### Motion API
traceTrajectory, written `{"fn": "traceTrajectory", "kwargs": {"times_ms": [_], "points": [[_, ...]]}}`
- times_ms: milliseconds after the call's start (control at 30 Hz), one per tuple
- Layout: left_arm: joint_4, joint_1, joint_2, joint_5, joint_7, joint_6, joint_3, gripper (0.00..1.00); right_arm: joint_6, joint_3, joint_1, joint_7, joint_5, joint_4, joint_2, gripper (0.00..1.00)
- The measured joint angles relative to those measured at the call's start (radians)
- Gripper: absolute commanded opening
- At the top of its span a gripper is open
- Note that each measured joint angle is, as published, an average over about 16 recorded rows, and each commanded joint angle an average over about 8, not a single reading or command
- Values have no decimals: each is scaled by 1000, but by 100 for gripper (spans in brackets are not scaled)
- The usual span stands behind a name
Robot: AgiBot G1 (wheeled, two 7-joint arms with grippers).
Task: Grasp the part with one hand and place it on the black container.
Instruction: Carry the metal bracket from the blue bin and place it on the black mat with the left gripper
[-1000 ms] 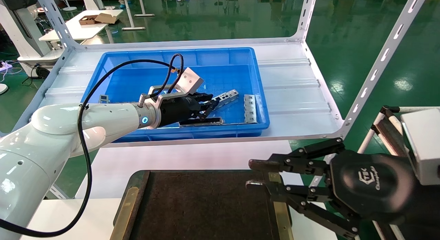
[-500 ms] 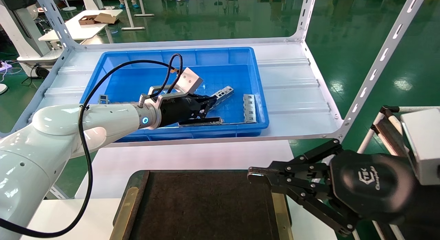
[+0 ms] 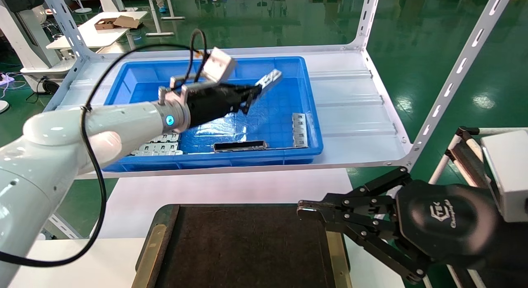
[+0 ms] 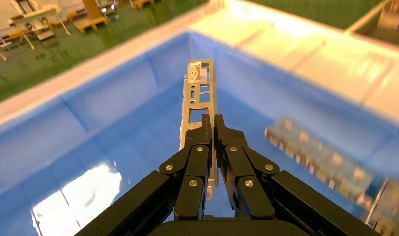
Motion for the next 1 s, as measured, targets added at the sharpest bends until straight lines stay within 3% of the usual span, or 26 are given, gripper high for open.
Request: {"fn": "traceTrajectory", "kwargs": {"times_ms": [567,1000], "points": [[-35,41,-113,-131,24,338,-60,0,0,-1,0,-1,1,0,0,0],[-378,229,-298,-187,-99,460,-69,0,1,-2,0,-1,1,0,1,0]]}}
